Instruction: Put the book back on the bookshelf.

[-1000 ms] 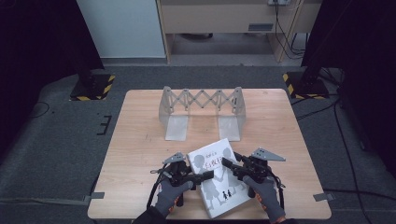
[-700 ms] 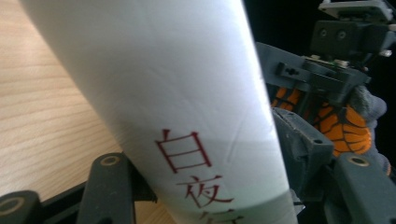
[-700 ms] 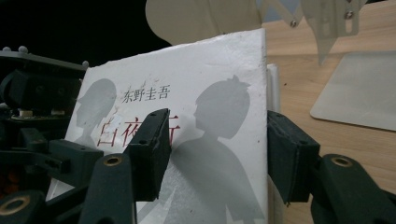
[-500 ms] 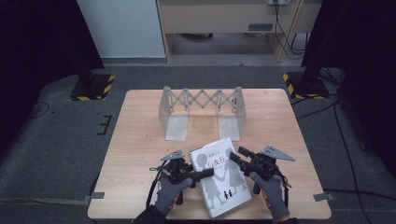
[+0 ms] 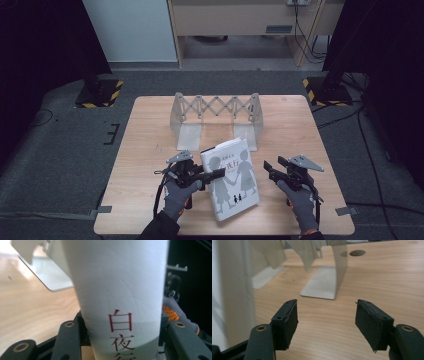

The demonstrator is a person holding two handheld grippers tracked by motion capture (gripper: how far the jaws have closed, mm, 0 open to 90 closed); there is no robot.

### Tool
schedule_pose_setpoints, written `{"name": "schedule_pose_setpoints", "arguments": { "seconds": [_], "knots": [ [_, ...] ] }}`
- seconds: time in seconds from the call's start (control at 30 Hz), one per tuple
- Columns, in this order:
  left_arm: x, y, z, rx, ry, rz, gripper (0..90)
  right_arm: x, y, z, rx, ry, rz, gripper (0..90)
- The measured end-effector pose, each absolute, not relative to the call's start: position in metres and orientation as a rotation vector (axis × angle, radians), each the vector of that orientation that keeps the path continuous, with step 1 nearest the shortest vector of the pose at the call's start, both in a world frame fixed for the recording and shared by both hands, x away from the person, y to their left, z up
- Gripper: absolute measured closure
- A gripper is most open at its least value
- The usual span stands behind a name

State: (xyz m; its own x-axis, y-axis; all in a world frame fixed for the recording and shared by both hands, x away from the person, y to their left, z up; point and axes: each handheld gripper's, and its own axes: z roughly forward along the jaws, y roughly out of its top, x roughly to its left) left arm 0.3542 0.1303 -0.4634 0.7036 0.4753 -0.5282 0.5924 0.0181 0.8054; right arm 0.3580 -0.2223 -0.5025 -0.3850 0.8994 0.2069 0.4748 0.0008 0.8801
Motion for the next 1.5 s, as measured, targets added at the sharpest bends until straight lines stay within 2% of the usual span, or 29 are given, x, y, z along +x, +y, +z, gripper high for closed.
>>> {"name": "schedule_pose_setpoints", "arguments": {
  "seconds": [0.27,0.6,1.07,1.37,1.5],
  "knots": [
    [0.358,0.14,-0.447,1.643,0.853,0.051,51.5,0.362,-0.232,-0.509,1.432,1.865,1.29,33.6],
    [0.343,0.145,-0.452,1.666,0.812,0.074,49.8,0.368,-0.235,-0.525,1.423,1.968,1.051,27.5],
    [0.326,0.138,-0.451,1.696,0.755,0.147,48.9,0.372,-0.242,-0.536,1.438,2.048,0.97,21.7],
    [0.317,0.133,-0.451,1.695,0.732,0.163,48.3,0.373,-0.243,-0.538,1.465,2.066,0.936,15.6],
    [0.314,0.131,-0.45,1.689,0.727,0.164,47.3,0.373,-0.241,-0.539,1.457,2.076,0.887,9.2]
  ]
}}
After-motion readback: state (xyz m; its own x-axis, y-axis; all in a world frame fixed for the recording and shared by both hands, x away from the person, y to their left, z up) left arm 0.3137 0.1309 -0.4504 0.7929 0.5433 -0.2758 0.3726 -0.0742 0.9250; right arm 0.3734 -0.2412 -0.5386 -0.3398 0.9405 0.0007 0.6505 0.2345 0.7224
